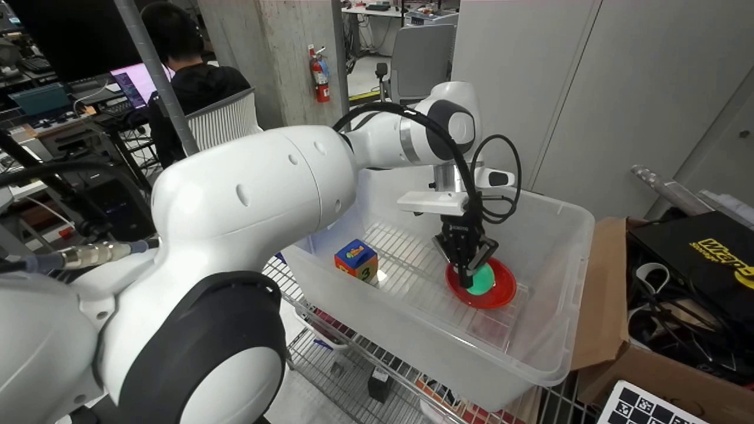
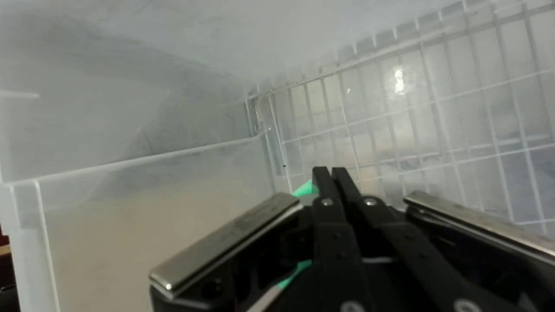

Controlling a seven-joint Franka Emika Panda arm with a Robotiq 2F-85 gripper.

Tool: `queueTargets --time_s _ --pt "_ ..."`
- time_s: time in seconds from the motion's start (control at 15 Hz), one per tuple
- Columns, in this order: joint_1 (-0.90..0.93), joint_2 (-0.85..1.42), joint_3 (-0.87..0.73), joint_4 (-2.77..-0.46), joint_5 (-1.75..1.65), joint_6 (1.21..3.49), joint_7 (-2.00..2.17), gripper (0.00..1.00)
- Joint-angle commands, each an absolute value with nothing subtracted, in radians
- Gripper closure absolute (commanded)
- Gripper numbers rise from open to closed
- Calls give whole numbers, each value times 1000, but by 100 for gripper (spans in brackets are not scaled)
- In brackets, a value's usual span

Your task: Put the green plush toy in the red bowl

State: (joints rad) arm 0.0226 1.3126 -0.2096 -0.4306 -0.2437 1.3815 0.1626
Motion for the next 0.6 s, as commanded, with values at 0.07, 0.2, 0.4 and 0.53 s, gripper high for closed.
queueTargets --time_s 0.07,0.2,0.4,0.53 --pt "11 1336 -208 -441 -237 1469 251 99" --pt "14 1347 -212 -449 -240 1516 288 99" --pt "21 1379 -216 -425 -244 1559 315 99" --pt "28 1388 -223 -431 -253 1589 323 99"
